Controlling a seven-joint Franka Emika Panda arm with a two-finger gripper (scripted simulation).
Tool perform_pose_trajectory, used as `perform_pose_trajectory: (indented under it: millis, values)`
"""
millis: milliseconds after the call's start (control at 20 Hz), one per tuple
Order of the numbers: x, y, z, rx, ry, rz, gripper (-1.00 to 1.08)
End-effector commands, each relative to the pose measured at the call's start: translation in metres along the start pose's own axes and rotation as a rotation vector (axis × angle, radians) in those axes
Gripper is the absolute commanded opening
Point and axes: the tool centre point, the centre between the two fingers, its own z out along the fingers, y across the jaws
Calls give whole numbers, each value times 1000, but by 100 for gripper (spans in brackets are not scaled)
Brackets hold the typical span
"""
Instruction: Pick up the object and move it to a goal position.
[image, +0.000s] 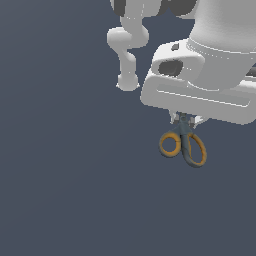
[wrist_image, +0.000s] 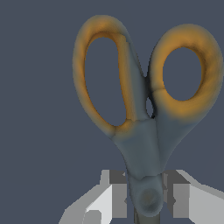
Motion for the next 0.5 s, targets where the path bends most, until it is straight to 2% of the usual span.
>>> perform_pose_trajectory:
  millis: [0,450]
  values:
    - [0,-3,-10,0,0,0,-100]
    - [0,-10,-25,0,0,0,-100]
